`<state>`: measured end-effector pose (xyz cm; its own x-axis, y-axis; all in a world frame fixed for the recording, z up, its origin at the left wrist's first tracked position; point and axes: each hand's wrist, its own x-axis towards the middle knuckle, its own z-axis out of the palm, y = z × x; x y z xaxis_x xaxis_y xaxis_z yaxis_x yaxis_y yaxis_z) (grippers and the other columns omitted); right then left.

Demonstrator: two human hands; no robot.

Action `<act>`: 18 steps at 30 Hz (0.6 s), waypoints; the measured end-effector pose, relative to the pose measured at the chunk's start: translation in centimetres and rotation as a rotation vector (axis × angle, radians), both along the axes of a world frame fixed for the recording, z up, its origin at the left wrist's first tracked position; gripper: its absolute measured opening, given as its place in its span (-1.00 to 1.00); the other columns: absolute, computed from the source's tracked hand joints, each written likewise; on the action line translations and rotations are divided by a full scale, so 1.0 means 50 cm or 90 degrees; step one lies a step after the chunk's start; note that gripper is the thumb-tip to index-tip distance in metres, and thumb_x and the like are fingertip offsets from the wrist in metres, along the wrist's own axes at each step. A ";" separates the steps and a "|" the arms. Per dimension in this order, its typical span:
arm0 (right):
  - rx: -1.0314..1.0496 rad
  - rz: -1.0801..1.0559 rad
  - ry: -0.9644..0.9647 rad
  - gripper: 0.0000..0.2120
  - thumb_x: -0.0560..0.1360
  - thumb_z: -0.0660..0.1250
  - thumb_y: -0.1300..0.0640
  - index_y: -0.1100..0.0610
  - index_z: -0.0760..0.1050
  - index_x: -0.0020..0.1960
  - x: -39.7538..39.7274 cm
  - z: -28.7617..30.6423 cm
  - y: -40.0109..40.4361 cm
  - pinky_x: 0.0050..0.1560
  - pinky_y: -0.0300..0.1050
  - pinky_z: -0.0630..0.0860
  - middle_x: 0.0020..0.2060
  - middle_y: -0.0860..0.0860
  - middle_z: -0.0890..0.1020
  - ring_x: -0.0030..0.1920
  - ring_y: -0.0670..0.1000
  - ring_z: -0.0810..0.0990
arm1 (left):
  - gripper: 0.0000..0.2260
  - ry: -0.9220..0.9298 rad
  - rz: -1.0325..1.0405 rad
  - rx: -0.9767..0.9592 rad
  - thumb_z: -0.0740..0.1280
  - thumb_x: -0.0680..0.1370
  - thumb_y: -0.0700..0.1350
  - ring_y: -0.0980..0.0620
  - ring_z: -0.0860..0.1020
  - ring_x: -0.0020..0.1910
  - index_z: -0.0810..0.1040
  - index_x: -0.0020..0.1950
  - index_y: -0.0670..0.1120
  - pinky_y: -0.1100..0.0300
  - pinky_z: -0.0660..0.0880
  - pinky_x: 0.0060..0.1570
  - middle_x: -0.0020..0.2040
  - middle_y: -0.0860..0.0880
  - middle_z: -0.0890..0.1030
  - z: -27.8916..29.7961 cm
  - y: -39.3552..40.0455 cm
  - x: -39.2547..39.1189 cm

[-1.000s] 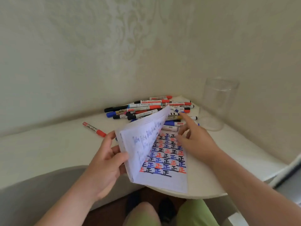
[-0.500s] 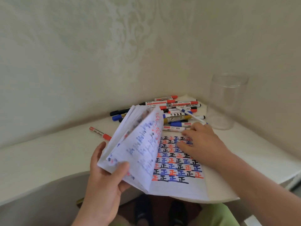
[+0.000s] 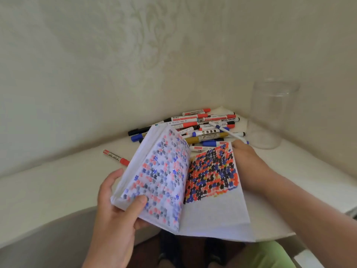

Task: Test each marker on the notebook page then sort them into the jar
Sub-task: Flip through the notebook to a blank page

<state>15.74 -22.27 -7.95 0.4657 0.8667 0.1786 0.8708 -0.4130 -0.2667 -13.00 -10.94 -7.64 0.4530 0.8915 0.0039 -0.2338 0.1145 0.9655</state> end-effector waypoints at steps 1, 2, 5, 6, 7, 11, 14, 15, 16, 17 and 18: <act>0.001 -0.013 0.008 -0.97 0.59 0.37 -0.03 -0.11 0.54 -0.02 0.000 0.004 0.002 0.03 -0.14 0.47 -0.08 -0.12 0.48 0.03 -0.01 0.42 | -0.47 0.021 -0.002 0.018 0.40 0.49 -0.39 -0.07 0.72 0.03 0.52 0.24 0.20 -0.03 0.67 -0.28 0.07 0.05 0.68 -0.003 0.005 -0.009; 0.024 -0.030 0.022 -0.93 0.56 0.37 -0.10 -0.15 0.49 -0.06 0.003 0.006 0.004 -0.03 -0.17 0.44 -0.10 -0.15 0.47 0.03 -0.01 0.43 | -0.50 0.046 -0.005 0.030 0.39 0.51 -0.39 -0.09 0.72 0.03 0.54 0.23 0.18 -0.05 0.68 -0.29 0.07 0.07 0.67 -0.007 0.008 -0.017; 0.085 -0.077 0.053 -0.66 0.46 0.39 -0.28 -0.20 0.50 0.17 0.011 -0.004 -0.001 0.11 0.01 0.48 0.12 -0.13 0.50 0.18 0.05 0.44 | -0.56 0.109 -0.003 0.046 0.42 0.53 -0.35 -0.16 0.73 -0.02 0.57 0.19 0.18 -0.09 0.68 -0.29 0.10 0.07 0.65 -0.022 0.007 -0.033; 0.075 -0.081 0.020 -0.58 0.44 0.44 -0.28 -0.20 0.50 0.24 0.005 -0.001 -0.008 0.13 0.03 0.42 0.18 -0.11 0.47 0.22 0.05 0.38 | -0.59 0.119 0.000 0.043 0.42 0.54 -0.34 -0.19 0.73 -0.05 0.59 0.16 0.17 -0.09 0.68 -0.28 0.11 0.05 0.65 -0.027 0.005 -0.035; 0.074 -0.082 -0.031 -0.55 0.43 0.47 -0.28 -0.17 0.52 0.26 -0.004 0.001 -0.015 0.10 0.03 0.33 0.21 -0.09 0.44 0.23 0.05 0.33 | -0.63 0.124 0.001 0.038 0.43 0.54 -0.33 -0.21 0.73 -0.09 0.62 0.13 0.15 -0.08 0.68 -0.28 0.11 0.03 0.66 -0.030 0.002 -0.037; 0.192 0.047 -0.030 -0.56 0.44 0.29 -0.34 -0.12 0.67 0.16 -0.055 0.039 -0.027 0.02 0.01 0.36 0.08 -0.13 0.57 0.15 0.03 0.49 | -0.77 0.127 -0.036 0.011 0.49 0.47 -0.29 -0.25 0.67 -0.33 0.69 0.01 0.02 -0.01 0.68 -0.31 0.01 -0.13 0.72 -0.027 -0.014 -0.035; 0.123 0.200 0.190 -0.52 0.54 0.35 -0.34 -0.27 0.48 0.43 -0.087 0.054 -0.021 0.21 -0.23 0.45 0.22 -0.30 0.52 0.22 -0.27 0.48 | -0.80 0.147 -0.069 -0.009 0.49 0.38 -0.16 -0.21 0.60 -0.40 0.71 -0.02 0.05 -0.02 0.66 -0.36 -0.11 -0.20 0.72 -0.019 -0.018 -0.026; 0.095 0.224 0.214 -0.47 0.54 0.39 -0.30 -0.28 0.43 0.48 -0.098 0.053 -0.022 0.30 -0.26 0.40 0.29 -0.30 0.49 0.29 -0.30 0.43 | -0.85 0.151 -0.075 -0.024 0.45 0.43 -0.10 -0.19 0.58 -0.43 0.72 -0.03 0.02 0.01 0.62 -0.42 -0.14 -0.22 0.70 -0.016 -0.017 -0.023; 0.074 0.235 0.208 -0.47 0.55 0.40 -0.27 -0.27 0.42 0.49 -0.103 0.047 -0.022 0.36 -0.26 0.36 0.33 -0.29 0.46 0.34 -0.29 0.38 | -0.84 0.154 -0.072 -0.045 0.40 0.49 -0.02 -0.16 0.55 -0.45 0.74 -0.05 -0.03 0.05 0.56 -0.48 -0.18 -0.24 0.67 -0.011 -0.015 -0.023; 0.055 0.243 0.190 -0.48 0.56 0.41 -0.25 -0.28 0.43 0.49 -0.109 0.039 -0.023 0.40 -0.24 0.33 0.34 -0.27 0.43 0.36 -0.26 0.36 | -0.70 0.170 -0.060 -0.059 0.34 0.52 0.10 -0.12 0.52 -0.44 0.75 -0.07 -0.08 0.09 0.49 -0.51 -0.22 -0.24 0.63 -0.010 -0.007 -0.027; 0.033 0.254 0.173 -0.49 0.56 0.40 -0.25 -0.30 0.43 0.49 -0.114 0.032 -0.024 0.42 -0.22 0.30 0.35 -0.27 0.39 0.37 -0.23 0.33 | -0.55 0.202 -0.058 -0.058 0.29 0.53 0.26 -0.07 0.50 -0.40 0.76 -0.08 -0.07 0.10 0.44 -0.49 -0.24 -0.18 0.61 -0.006 0.002 -0.033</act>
<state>10.02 -23.45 -6.34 0.1354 0.9803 0.1440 0.8541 -0.0418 -0.5184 -14.67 -10.83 -7.93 0.4973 0.8372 -0.2275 0.0913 0.2103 0.9734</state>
